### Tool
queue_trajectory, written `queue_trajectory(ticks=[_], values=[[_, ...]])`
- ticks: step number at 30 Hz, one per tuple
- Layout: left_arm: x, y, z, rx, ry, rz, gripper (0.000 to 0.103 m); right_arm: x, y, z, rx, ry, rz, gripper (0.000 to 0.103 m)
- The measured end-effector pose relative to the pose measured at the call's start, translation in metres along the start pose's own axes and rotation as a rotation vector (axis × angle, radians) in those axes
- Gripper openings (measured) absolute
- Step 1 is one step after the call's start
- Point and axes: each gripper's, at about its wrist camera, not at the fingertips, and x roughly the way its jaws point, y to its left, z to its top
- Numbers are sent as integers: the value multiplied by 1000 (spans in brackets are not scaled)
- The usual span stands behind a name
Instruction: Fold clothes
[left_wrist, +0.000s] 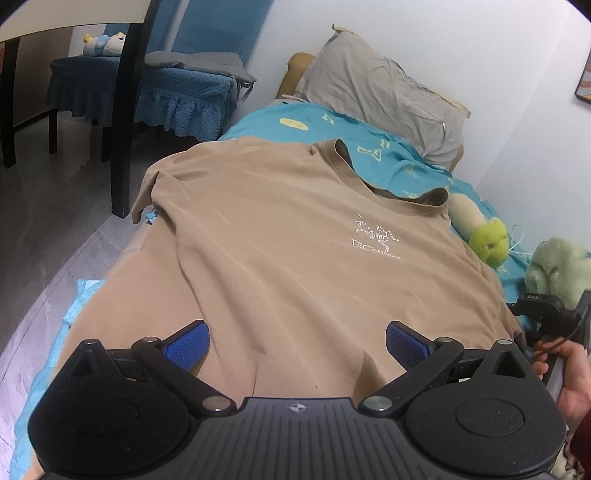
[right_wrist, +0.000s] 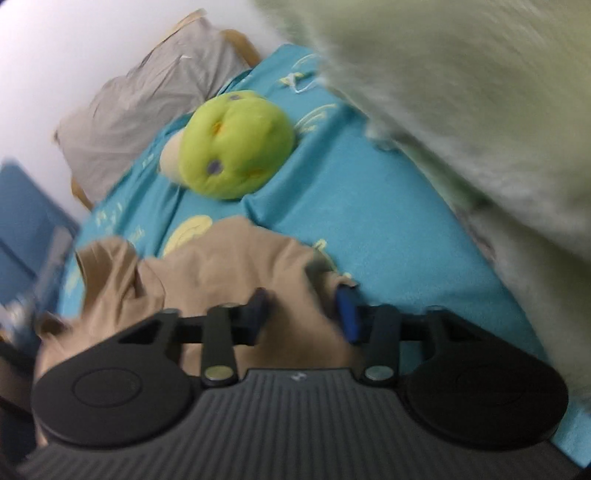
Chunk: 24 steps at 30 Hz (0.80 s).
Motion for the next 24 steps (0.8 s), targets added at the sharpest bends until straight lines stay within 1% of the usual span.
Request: queue_trajectory(ticks=[2, 3, 5, 6, 9, 10, 11, 12, 13, 14, 15, 16, 17, 18, 21, 24], values=[[0, 1, 0, -1, -1, -2, 102, -9, 11, -1, -42, -32, 9, 15], [0, 1, 1, -2, -2, -3, 102, -19, 13, 1, -50, -86, 4, 14], [-2, 2, 1, -3, -12, -3, 102, -37, 13, 7, -3, -205, -6, 14], [-3, 3, 2, -3, -17, -4, 102, -43, 11, 10, 26, -228, -15, 14], [-5, 3, 3, -1, -29, -3, 102, -49, 8, 13, 61, -210, -50, 17], [-5, 3, 4, 1, -32, -2, 102, -50, 7, 12, 67, -180, -52, 20], [-6, 3, 4, 4, -35, -2, 102, -53, 6, 13, 78, -144, -51, 29], [-7, 3, 4, 7, -38, -1, 102, -56, 4, 13, 91, -112, -47, 35], [-9, 2, 4, 12, -41, 0, 102, -61, 2, 12, 111, -99, -30, 54], [-10, 2, 5, 16, -45, 1, 102, -69, -1, 11, 136, -102, -6, 76], [-12, 1, 5, 19, -48, -1, 102, -76, -2, 9, 164, -118, 12, 83], [-14, 1, 5, 21, -51, -4, 102, -85, -4, 6, 201, -145, 23, 87], [-16, 1, 5, 23, -54, -6, 102, -93, -8, 1, 253, -157, 39, 86], [-17, 0, 5, 26, -55, -7, 102, -97, -11, -3, 318, -148, 62, 86], [-22, -1, 3, 30, -54, -12, 102, -98, -25, -23, 499, -74, 112, 86], [-24, -1, 3, 26, -49, -20, 102, -89, -33, -45, 654, -17, 126, 87]])
